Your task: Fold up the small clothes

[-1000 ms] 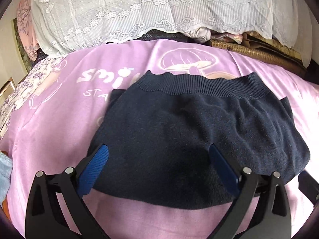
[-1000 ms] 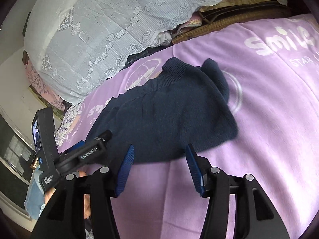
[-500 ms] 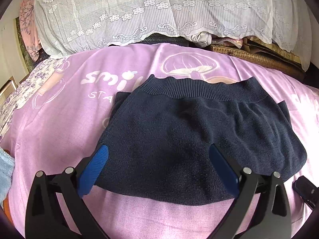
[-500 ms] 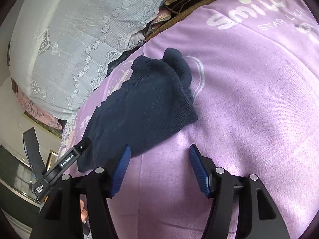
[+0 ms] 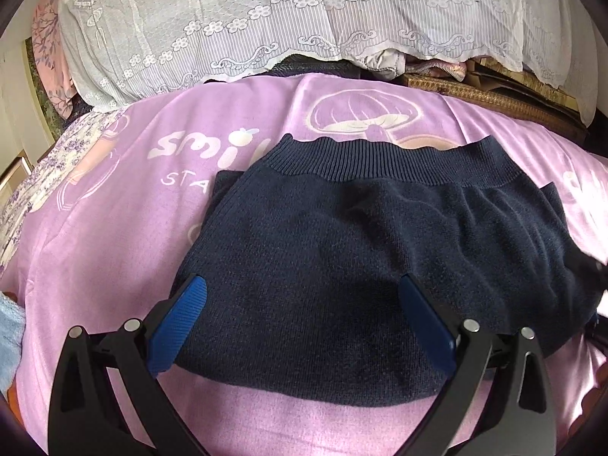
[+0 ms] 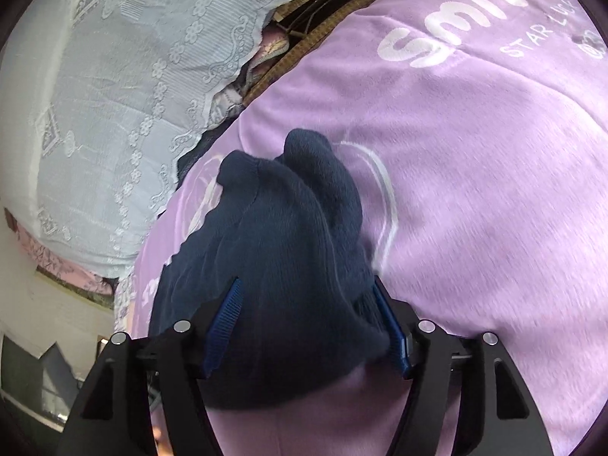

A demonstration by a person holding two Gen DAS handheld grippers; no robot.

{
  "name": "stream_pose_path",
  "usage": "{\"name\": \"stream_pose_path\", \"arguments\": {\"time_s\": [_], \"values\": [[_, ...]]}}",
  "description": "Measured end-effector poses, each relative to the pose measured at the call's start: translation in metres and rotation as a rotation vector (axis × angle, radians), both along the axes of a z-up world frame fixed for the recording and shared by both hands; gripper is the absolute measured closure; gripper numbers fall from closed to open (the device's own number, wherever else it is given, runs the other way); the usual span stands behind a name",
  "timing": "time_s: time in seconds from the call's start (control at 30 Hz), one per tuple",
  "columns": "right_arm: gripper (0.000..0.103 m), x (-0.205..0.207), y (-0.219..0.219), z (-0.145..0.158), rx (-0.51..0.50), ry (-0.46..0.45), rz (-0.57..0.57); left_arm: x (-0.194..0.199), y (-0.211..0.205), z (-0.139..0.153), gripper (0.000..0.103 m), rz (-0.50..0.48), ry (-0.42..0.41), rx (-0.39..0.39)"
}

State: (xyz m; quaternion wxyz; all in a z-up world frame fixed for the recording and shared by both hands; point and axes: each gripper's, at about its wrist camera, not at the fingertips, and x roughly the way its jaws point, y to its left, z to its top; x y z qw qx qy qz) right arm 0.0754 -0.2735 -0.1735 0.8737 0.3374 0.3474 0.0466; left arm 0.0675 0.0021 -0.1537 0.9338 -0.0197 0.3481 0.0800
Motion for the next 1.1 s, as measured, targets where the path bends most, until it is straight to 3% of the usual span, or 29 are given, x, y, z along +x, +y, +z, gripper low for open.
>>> {"name": "stream_pose_path", "arguments": {"time_s": [0.27,0.4,0.6,0.77,1.1], "values": [[0.039,0.029,0.010,0.002,-0.026,0.002,-0.179,0.017,0.001,-0.005,0.005,0.003,0.022,0.014],[0.041,0.028,0.017,0.001,-0.121,-0.037,-0.156,0.022,0.001,-0.008,0.004,0.005,0.036,0.021],[0.042,0.026,0.019,0.003,-0.161,-0.030,-0.133,0.021,-0.002,-0.010,0.004,0.008,0.036,0.043],[0.074,0.021,0.013,0.002,-0.131,-0.036,-0.153,0.019,-0.001,-0.008,0.004,0.007,0.026,0.043],[0.078,-0.003,0.039,0.042,-0.227,-0.219,-0.092,0.016,-0.001,-0.005,0.005,0.005,0.014,0.040]]}}
